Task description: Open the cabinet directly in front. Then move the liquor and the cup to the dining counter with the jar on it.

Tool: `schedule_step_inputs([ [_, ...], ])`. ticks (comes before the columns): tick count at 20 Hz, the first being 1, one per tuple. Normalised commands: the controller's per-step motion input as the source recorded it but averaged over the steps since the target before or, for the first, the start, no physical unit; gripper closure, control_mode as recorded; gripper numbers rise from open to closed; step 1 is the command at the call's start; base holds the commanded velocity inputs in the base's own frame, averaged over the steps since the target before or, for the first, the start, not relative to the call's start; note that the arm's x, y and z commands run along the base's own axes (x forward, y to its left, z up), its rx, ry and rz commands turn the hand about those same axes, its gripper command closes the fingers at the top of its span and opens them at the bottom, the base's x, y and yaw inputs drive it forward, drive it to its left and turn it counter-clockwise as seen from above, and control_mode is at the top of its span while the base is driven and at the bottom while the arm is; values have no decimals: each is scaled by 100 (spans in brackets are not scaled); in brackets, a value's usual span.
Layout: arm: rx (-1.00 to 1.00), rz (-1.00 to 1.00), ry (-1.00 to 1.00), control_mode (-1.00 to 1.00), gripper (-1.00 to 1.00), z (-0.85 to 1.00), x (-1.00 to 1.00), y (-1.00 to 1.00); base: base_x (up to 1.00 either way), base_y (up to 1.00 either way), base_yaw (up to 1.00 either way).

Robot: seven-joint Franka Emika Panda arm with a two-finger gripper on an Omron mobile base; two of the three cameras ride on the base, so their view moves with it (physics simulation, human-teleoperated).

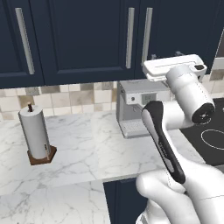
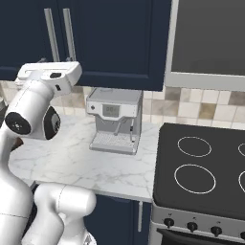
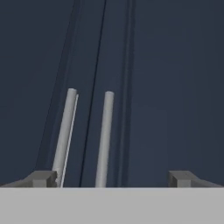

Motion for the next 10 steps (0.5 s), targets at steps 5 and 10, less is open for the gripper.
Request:
schedule_step_inputs([
  [5,0,0,6,-100,-100,0,60,0,0,0,0],
  [10,0,0,7,-100,-100,0,74,0,0,0,0],
])
